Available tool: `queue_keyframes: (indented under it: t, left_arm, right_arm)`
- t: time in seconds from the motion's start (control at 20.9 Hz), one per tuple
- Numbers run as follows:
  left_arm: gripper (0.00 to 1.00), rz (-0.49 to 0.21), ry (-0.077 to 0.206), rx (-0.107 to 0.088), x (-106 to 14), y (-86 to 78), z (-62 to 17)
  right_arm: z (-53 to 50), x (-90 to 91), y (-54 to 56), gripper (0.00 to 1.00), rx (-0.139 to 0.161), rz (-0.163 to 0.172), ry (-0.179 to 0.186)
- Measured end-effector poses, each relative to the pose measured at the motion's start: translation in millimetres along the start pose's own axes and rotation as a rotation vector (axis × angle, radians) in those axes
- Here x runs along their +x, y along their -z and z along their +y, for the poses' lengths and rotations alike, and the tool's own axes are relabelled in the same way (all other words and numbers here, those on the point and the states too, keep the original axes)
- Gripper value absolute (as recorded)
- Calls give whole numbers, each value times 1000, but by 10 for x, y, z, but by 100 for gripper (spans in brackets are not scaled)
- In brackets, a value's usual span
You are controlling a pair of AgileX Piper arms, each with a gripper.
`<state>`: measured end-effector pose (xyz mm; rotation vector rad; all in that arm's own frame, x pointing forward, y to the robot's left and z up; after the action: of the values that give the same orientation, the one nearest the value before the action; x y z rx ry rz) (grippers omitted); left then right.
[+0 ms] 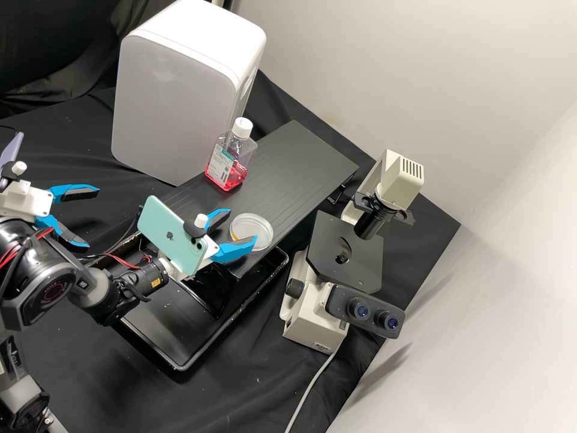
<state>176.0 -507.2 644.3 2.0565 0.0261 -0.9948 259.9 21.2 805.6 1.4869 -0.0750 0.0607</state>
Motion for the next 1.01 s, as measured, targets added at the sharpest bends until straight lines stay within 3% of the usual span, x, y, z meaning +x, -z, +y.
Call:
queue_keyframes:
  t: [0.29, 0.48, 0.77, 1.01]
  left_arm:
    - [100, -3, 1, 0, 0, -10, -3]
    - [100, -3, 1, 0, 0, -10, -3]
    - [100, -4, 1, 8, 0, -13, -3]
    - [100, -1, 12, 13, 24, -7, -30]
  right_arm:
    - [4, 0, -5, 100, 0, -2, -2]
    - [44, 4, -52, 100, 1, -20, -17]
    - [185, 92, -95, 100, 2, -29, -76]
    - [301, 177, -98, 100, 43, -23, -125]
